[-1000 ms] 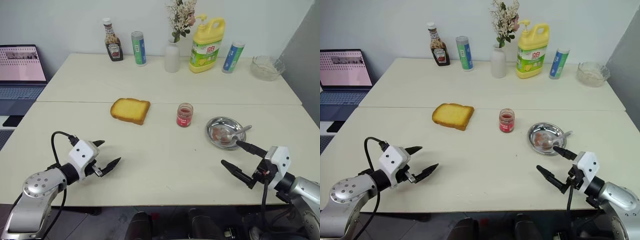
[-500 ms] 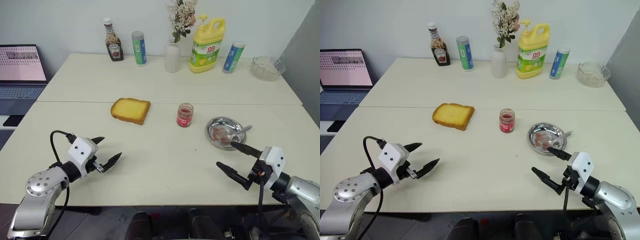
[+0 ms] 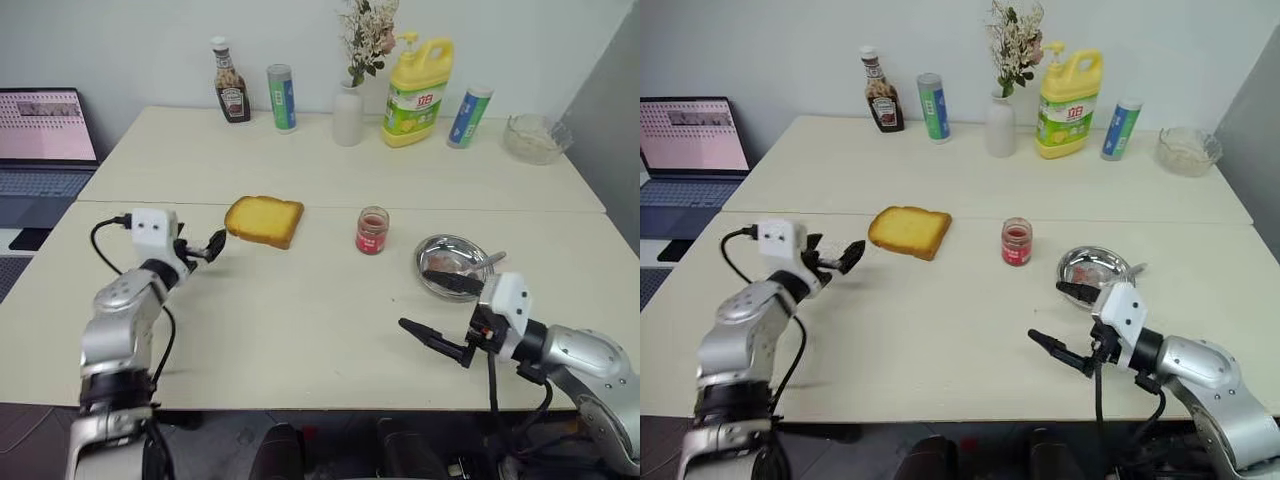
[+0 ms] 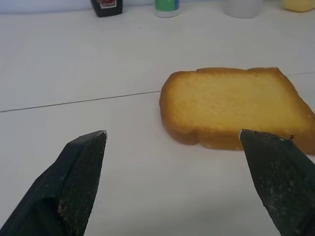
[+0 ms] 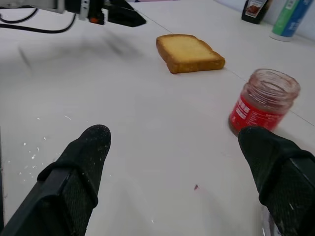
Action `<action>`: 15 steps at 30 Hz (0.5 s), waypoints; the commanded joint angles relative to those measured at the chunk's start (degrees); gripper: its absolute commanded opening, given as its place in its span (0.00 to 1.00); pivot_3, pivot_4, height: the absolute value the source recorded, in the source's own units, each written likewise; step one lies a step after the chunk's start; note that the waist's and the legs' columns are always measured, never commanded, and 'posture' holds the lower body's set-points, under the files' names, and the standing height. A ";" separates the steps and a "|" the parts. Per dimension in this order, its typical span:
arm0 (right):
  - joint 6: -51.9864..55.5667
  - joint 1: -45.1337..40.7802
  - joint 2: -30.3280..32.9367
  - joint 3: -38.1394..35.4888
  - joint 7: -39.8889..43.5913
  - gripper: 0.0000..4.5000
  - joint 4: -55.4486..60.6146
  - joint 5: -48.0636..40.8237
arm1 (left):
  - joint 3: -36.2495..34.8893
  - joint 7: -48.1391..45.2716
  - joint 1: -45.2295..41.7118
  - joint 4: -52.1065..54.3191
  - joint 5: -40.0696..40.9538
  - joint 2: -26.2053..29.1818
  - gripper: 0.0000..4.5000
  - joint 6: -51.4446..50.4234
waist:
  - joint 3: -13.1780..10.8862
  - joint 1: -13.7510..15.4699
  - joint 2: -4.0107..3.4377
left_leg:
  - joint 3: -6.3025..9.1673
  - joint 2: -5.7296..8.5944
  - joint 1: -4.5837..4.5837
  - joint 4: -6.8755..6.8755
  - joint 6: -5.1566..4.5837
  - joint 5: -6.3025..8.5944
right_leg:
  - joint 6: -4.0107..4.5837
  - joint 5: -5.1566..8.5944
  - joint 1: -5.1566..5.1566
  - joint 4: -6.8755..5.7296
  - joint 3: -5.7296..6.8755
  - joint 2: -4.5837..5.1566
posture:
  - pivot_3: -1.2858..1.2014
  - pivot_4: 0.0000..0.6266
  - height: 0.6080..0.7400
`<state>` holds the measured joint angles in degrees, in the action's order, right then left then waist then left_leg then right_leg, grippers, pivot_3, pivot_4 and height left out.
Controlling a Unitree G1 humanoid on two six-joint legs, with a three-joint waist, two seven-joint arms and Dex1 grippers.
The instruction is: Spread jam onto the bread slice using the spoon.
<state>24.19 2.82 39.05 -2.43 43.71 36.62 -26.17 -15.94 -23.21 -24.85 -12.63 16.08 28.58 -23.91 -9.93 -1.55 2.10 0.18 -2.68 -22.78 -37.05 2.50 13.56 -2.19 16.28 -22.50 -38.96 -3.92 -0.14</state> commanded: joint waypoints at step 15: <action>12.34 -11.39 0.66 4.82 -3.23 1.00 5.92 -3.10 | 1.39 4.48 -27.96 -44.02 -2.71 -5.87 0.79 1.78 | -0.01 0.18 0.03 | 0.40 0.09 -0.11 0.00 0.01 0.00 | 0.11 -0.07 0.06 0.00 0.38 0.02 | 0.52 0.24 1.00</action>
<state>36.46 -8.04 39.36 3.45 40.99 40.28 -28.33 -14.46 -18.24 -52.45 -54.92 13.75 22.87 -22.14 -9.94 -1.37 2.13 0.59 -2.59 -22.88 -37.04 2.51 13.56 -2.07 16.21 -22.42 -38.96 -3.53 -0.12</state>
